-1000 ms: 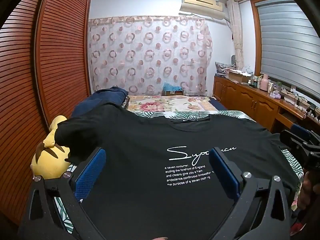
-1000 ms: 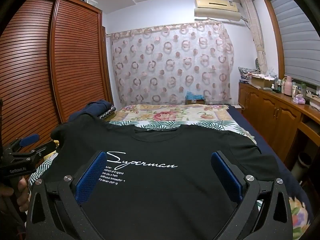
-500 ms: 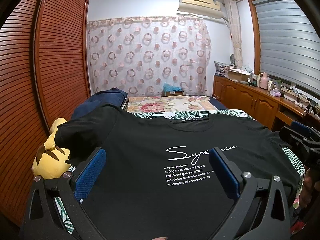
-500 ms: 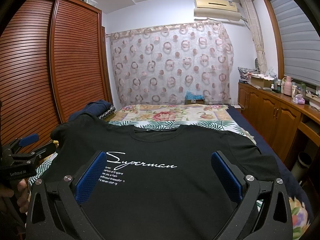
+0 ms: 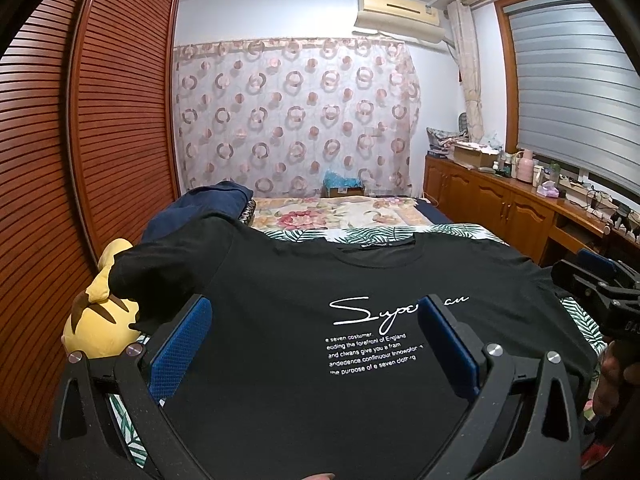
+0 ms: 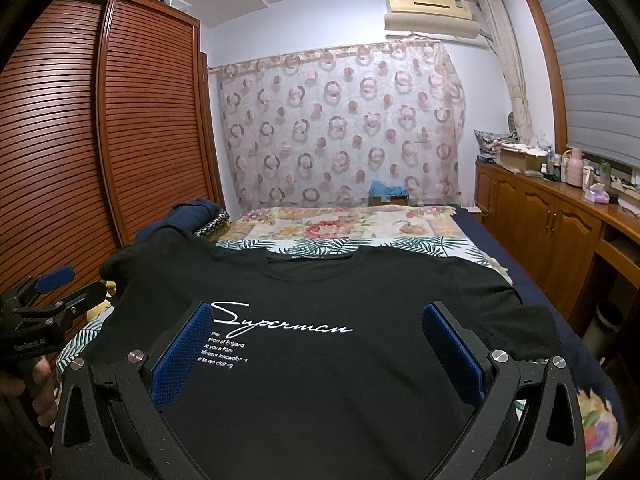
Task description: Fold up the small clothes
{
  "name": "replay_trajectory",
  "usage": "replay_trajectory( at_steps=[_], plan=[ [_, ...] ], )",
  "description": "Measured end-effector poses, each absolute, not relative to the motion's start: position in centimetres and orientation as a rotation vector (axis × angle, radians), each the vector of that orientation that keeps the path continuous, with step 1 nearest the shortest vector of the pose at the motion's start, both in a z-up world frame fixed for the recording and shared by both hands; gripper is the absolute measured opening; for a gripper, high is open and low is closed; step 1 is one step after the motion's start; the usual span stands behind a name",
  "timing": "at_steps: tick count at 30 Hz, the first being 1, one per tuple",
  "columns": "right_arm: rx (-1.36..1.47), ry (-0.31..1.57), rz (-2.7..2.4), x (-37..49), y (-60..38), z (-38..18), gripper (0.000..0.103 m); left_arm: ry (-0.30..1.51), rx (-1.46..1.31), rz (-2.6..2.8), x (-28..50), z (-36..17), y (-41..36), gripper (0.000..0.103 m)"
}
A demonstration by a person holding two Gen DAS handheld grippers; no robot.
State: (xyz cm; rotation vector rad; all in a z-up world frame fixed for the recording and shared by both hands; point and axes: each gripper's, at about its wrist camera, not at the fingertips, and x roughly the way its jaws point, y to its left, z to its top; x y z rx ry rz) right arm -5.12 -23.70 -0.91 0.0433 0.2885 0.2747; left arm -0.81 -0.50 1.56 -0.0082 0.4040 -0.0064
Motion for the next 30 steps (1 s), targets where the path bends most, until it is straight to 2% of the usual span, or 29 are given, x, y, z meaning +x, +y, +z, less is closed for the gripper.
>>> replay_trajectory(
  at_steps=[30],
  plan=[
    [0.041, 0.281, 0.275, -5.17, -23.83, -0.88, 0.103, 0.4, -0.006, -0.006, -1.0, 1.49, -0.55, 0.103]
  ],
)
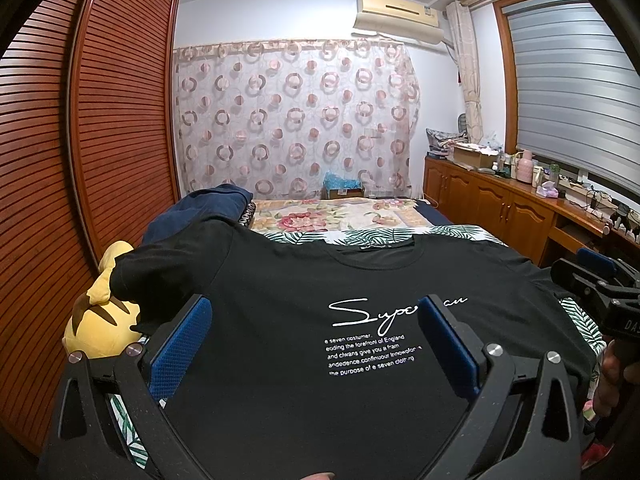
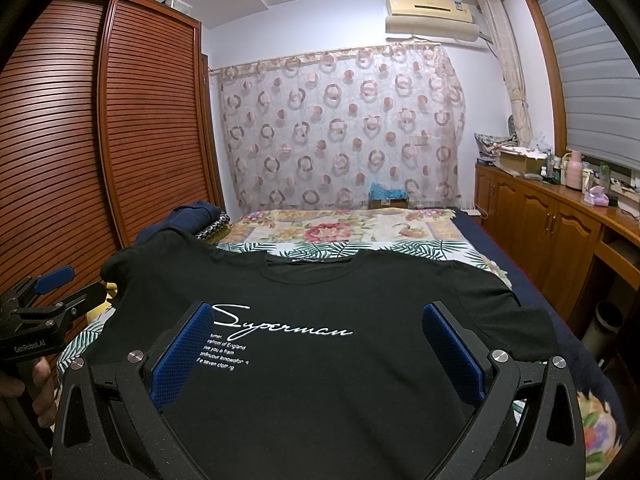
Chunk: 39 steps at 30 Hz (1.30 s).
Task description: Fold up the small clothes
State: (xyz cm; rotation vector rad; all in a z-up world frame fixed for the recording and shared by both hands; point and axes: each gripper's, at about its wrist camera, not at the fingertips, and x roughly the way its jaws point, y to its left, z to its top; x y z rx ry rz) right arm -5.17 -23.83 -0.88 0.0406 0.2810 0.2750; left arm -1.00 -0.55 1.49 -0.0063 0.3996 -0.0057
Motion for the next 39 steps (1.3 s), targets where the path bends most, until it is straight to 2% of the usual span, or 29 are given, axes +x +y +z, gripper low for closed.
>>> replay_trajectory(
  at_steps=[21, 39],
  plan=[
    [0.003, 0.274, 0.302, -4.6, -23.1, -0.6, 0.103, 0.398, -0.01, -0.012, -1.2, 1.6, 0.0, 0.103],
    [-0.064, 0.343, 0.431, 0.1, -22.1, -1.2, 0.103, 0.484, -0.017, 0.068, 2.0, -0.8, 7.6, 0.103]
  ],
)
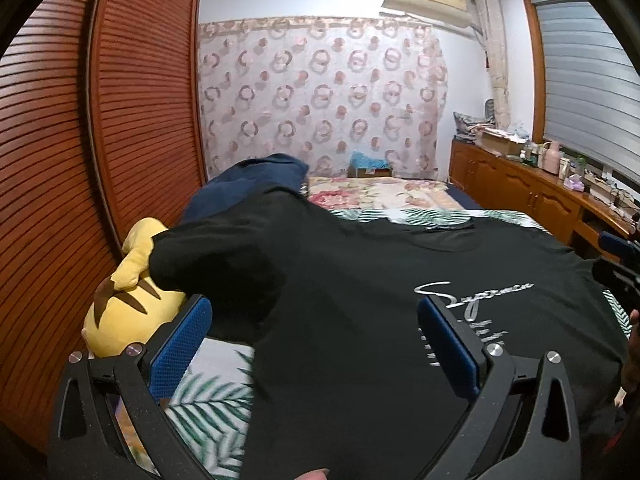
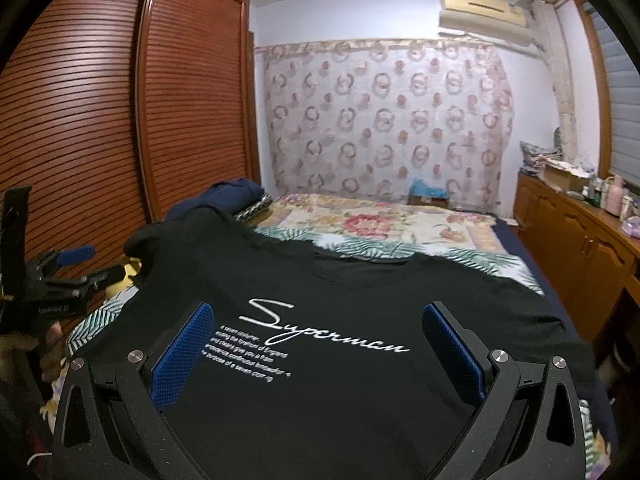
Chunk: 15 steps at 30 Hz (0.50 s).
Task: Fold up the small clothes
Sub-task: 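Grasp the side edge of the black T-shirt with the left tool and lift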
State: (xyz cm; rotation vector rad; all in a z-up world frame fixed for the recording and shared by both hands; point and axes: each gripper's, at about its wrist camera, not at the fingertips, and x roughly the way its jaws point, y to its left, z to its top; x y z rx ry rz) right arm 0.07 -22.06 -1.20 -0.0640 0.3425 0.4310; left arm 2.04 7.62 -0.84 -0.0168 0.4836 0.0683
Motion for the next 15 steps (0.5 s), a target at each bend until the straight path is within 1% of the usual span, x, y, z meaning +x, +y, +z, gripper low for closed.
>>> replay_trajectory(
  at_steps=[7, 10, 12, 13, 15],
  plan=[
    [-0.104, 0.412, 0.495, 3.0, -21.8, -1.5, 0.103, 0.495, -0.035, 0.053, 3.4, -1.3, 11.9, 0.103],
    [-0.123, 0.423, 0.51, 4.3, -21.6, -1.0, 0.103, 0.517, -0.035, 0.062, 4.4, -1.7, 13.5, 0.095],
    [-0.129, 0.426, 0.525, 4.9, -21.4, -0.5, 0.103, 0.531, -0.032, 0.07, 5.0, -2.0, 14.5, 0.086],
    [-0.132, 0.428, 0.534, 5.4, -21.3, -0.3, 0.103, 0.536, -0.034, 0.07, 5.2, -2.0, 15.0, 0.085],
    [-0.138, 0.433, 0.55, 5.9, -21.3, 0.0, 0.103, 0.548, -0.049, 0.064, 5.9, -2.2, 16.3, 0.077]
  ],
)
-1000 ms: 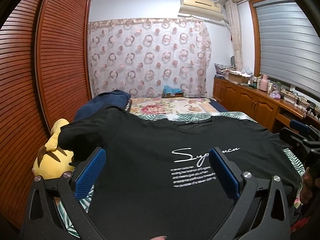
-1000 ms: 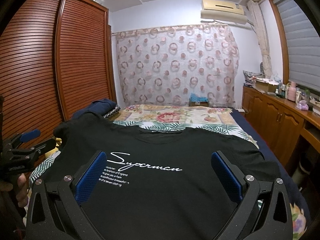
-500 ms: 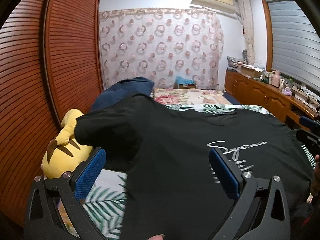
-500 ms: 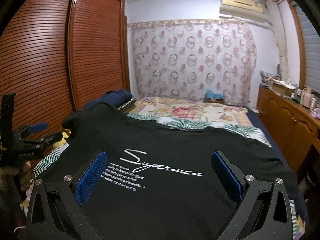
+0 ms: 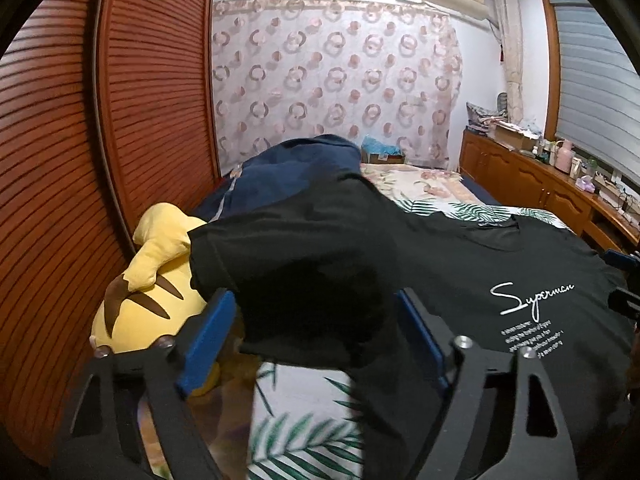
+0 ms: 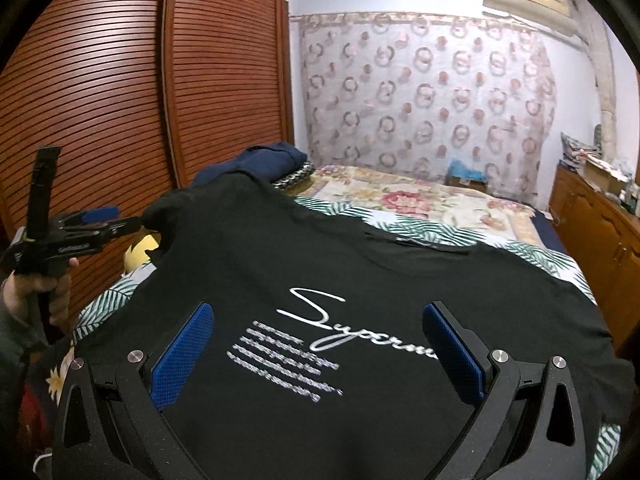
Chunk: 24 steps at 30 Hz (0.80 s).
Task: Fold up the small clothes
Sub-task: 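Grasp the side edge of the black T-shirt with the left tool and lift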
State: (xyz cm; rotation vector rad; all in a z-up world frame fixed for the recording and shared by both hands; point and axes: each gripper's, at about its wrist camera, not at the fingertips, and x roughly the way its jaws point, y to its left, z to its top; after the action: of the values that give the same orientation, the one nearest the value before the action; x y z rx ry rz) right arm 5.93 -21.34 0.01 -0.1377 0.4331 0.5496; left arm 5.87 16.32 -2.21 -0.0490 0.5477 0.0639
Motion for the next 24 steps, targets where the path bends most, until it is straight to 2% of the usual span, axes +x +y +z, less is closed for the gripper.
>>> replay_trajectory(
  at_steps=[4, 6, 10, 13, 24],
  plan=[
    [-0.153, 0.429, 0.566, 6.3, -21.2, -0.1, 0.103, 0.566, -0.092, 0.089, 7.3, -2.5, 18.7, 0.069],
    [-0.155, 0.434, 0.571, 6.4, -21.1, -0.5, 0.103, 0.574, -0.104, 0.108, 8.0, -2.5, 19.7, 0.058],
    [-0.151, 0.446, 0.572, 6.4, -21.0, -1.0, 0.103, 0.593, -0.102, 0.123, 9.7, -2.6, 21.4, 0.055],
    [-0.148, 0.453, 0.571, 6.4, -21.0, -0.9, 0.103, 0.619, -0.095, 0.131, 11.0, -3.0, 22.0, 0.049],
    [-0.147, 0.453, 0.568, 6.1, -19.9, -0.8, 0.103, 0.708, -0.18, 0.052, 12.7, -4.5, 23.6, 0.048]
  ],
)
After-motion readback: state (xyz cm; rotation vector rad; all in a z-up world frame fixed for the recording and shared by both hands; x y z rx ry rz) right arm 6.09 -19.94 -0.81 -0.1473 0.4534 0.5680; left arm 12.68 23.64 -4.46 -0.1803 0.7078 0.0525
